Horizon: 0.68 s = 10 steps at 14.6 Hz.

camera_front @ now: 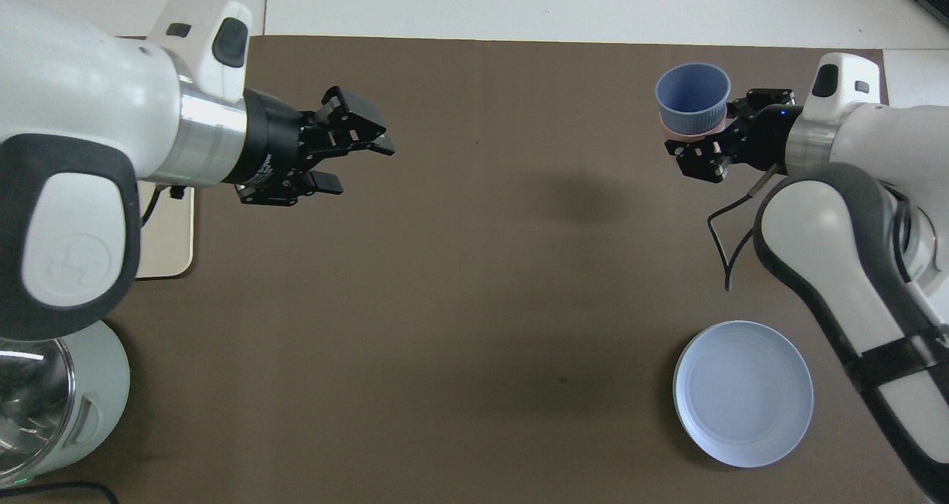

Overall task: Place cup on tray
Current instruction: 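Lift the blue cup with the right gripper while the left gripper approaches, then grasp the blue cup with the left gripper from the right gripper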

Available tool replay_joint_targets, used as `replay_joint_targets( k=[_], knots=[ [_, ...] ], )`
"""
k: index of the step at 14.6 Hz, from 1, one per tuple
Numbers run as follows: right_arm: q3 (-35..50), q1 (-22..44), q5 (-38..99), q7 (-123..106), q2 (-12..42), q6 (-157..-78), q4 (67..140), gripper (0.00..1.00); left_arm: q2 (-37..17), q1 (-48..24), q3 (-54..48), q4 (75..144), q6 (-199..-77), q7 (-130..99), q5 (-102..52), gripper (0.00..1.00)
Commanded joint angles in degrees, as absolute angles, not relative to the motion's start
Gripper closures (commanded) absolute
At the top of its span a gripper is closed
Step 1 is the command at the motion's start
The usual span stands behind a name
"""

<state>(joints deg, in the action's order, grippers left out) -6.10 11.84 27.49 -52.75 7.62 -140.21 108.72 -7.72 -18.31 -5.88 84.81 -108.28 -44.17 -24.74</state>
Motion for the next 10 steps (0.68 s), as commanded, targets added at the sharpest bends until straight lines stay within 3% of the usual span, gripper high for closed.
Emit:
replay_joint_targets(
  k=[1,10],
  knots=[
    [-6.2,15.6,17.1,-43.5,7.2,-138.6,107.6,1.00,-16.0,-23.1,-4.8,76.0,-111.4,-51.9,-25.8,0.27],
    [-6.2,23.8,-1.7,-32.1,7.1,-131.3,104.2,1.00,-24.1,-30.3,-5.0,76.0,-131.6,-57.5,-29.4,0.40]
  ],
)
